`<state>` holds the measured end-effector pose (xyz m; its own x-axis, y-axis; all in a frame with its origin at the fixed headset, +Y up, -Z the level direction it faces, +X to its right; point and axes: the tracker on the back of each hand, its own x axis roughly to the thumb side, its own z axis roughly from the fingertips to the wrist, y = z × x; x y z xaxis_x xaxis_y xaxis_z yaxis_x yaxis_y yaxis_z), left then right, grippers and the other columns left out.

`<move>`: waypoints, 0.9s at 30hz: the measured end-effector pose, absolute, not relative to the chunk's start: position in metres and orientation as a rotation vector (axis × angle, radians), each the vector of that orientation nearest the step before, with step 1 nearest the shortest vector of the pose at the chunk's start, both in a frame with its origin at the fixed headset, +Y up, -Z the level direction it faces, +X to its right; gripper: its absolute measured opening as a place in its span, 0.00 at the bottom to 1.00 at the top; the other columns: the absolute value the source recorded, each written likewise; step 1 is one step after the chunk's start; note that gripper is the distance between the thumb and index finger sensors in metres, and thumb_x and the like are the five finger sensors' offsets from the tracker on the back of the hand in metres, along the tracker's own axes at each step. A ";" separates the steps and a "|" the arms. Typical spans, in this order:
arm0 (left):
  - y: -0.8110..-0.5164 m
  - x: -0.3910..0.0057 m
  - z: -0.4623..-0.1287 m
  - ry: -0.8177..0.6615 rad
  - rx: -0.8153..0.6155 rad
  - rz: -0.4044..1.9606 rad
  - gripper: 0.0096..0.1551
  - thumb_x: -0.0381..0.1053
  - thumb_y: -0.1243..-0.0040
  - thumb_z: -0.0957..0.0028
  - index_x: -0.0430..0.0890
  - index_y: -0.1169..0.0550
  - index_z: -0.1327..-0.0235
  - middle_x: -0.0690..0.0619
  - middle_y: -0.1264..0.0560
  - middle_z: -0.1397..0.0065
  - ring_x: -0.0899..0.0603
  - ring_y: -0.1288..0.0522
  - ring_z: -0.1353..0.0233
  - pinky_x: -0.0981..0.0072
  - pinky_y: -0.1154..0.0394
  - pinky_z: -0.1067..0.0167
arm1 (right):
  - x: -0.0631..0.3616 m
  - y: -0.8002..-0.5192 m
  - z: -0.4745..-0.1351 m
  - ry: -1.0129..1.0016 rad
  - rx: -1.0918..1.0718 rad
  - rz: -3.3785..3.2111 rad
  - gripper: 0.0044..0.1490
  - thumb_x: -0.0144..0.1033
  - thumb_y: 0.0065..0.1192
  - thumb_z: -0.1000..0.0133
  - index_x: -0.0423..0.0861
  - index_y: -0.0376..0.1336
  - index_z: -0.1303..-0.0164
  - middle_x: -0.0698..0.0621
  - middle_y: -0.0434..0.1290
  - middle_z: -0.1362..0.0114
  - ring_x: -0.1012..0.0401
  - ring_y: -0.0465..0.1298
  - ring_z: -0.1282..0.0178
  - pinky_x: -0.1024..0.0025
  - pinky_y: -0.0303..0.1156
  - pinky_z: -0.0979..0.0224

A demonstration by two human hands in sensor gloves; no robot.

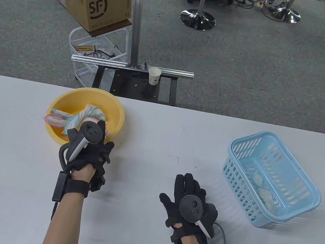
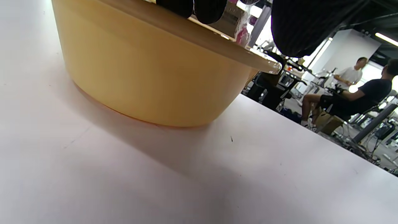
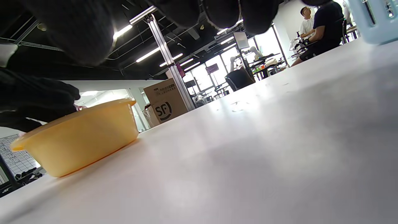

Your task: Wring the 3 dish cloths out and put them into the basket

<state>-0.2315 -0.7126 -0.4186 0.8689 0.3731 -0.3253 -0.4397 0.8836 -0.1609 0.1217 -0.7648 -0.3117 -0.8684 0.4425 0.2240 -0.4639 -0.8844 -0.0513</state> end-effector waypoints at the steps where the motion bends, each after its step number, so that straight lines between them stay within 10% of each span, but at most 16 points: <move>1: -0.714 -0.231 -0.422 0.295 -0.244 0.424 0.52 0.67 0.39 0.50 0.66 0.54 0.19 0.63 0.49 0.14 0.45 0.49 0.12 0.43 0.51 0.19 | 0.122 -0.766 -0.312 -0.139 0.280 2.647 0.55 0.67 0.59 0.43 0.45 0.44 0.19 0.37 0.46 0.14 0.35 0.53 0.17 0.27 0.49 0.24; 16: -0.697 -0.230 -0.436 0.255 -0.052 0.397 0.27 0.50 0.29 0.51 0.55 0.17 0.35 0.56 0.16 0.35 0.43 0.17 0.32 0.43 0.29 0.29 | 0.125 -0.769 -0.314 -0.102 0.263 2.660 0.53 0.66 0.59 0.43 0.44 0.47 0.19 0.37 0.50 0.15 0.35 0.59 0.19 0.28 0.53 0.24; 27: -0.639 -0.238 -0.407 0.174 0.117 0.402 0.25 0.47 0.30 0.50 0.53 0.17 0.37 0.54 0.16 0.39 0.43 0.17 0.37 0.43 0.27 0.31 | 0.121 -0.769 -0.314 -0.097 0.290 2.666 0.52 0.65 0.59 0.42 0.44 0.48 0.19 0.37 0.51 0.15 0.35 0.60 0.20 0.28 0.54 0.25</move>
